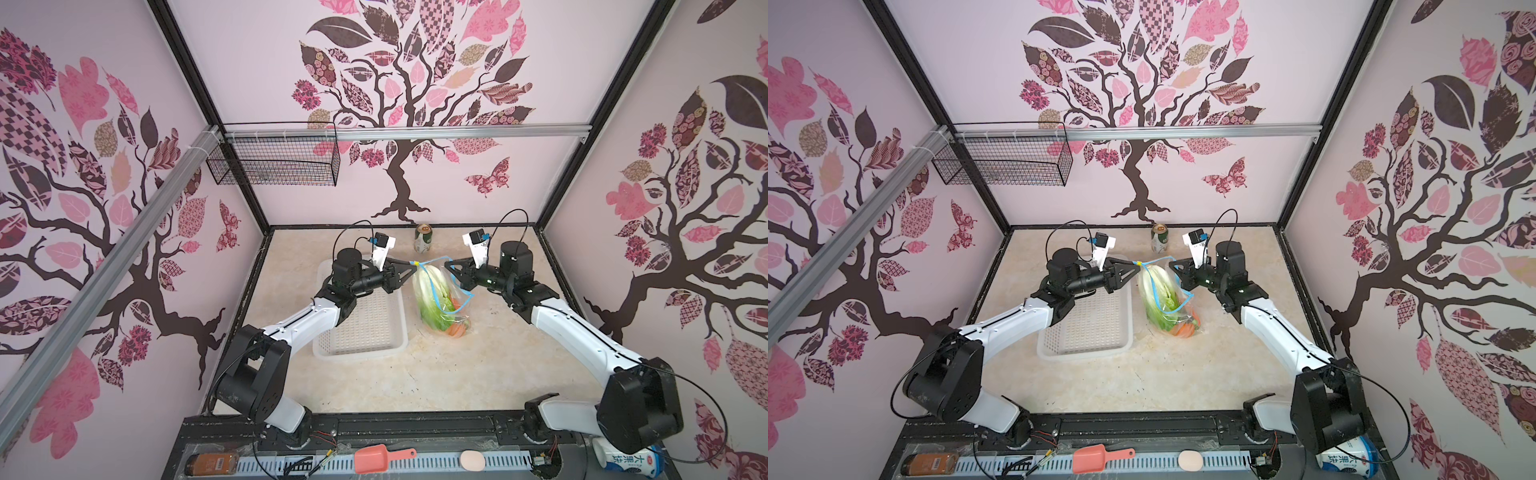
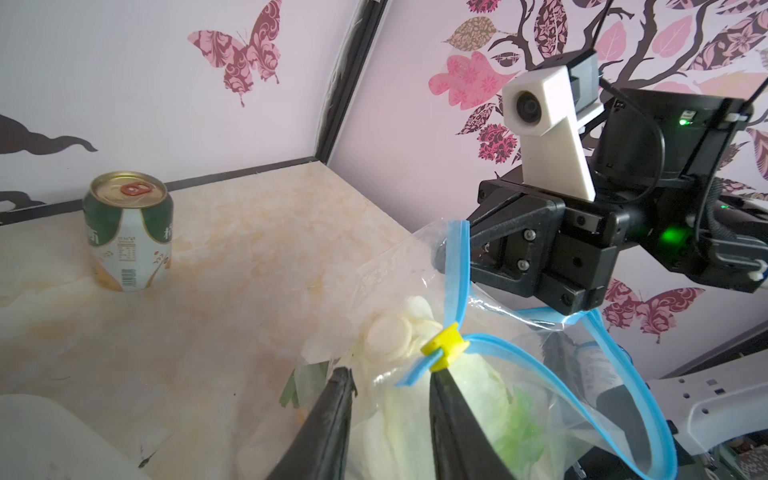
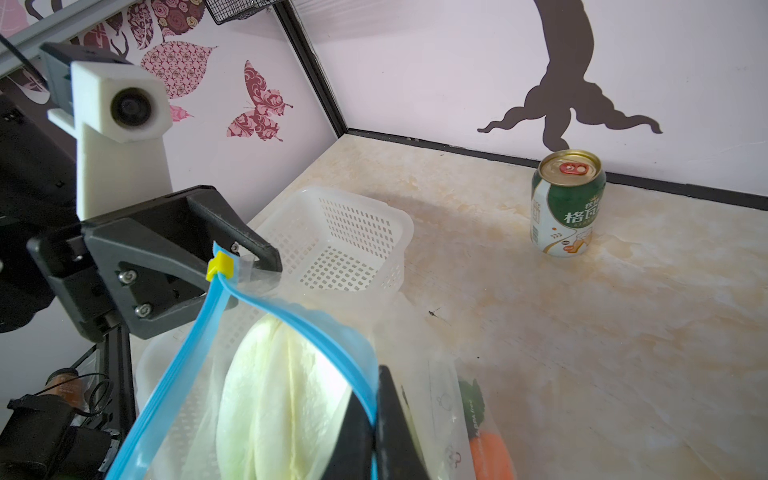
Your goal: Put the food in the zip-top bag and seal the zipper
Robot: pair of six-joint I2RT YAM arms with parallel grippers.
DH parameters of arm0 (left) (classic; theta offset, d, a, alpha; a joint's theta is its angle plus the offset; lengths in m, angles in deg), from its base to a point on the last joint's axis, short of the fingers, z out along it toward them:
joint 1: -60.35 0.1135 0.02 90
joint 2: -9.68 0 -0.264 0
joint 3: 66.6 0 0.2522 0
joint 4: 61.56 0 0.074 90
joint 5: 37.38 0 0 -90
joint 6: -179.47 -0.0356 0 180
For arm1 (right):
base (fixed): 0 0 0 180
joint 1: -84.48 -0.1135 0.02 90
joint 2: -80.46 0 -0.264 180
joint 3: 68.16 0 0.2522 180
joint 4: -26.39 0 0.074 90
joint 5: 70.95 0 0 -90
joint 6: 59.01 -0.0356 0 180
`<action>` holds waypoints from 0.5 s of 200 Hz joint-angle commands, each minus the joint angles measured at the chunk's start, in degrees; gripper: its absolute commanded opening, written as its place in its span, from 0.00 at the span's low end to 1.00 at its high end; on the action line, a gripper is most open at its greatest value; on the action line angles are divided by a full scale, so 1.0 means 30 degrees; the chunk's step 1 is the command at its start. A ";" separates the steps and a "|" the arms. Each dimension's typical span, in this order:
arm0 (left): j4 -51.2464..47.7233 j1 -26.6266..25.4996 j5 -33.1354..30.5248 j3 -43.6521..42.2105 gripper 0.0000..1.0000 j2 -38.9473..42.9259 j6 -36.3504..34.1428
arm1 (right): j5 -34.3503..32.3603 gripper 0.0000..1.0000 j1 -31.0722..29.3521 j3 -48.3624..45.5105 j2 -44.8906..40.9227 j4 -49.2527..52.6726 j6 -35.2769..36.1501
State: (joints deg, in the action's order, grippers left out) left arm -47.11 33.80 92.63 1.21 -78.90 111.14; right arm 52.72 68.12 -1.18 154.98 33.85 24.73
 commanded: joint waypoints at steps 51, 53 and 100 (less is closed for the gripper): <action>0.1225 0.0047 0.2370 0.1621 0.00 -0.0702 0.0981 | -0.0078 0.00 0.0151 0.1193 -0.0110 0.1119 0.0535; 0.1209 0.0064 0.2368 0.1624 0.00 -0.0671 0.0994 | -0.0117 0.00 0.0151 0.1205 -0.0113 0.1124 0.0549; -0.0124 0.0070 0.1631 0.1527 0.00 0.0391 0.0239 | -0.1588 0.31 0.0150 0.2627 -0.0515 0.2769 0.0713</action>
State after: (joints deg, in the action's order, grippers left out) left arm -46.00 33.85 98.05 4.07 -80.82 113.53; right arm 50.95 68.19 1.75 154.98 38.70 25.85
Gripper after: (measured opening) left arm 0.051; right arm 0.210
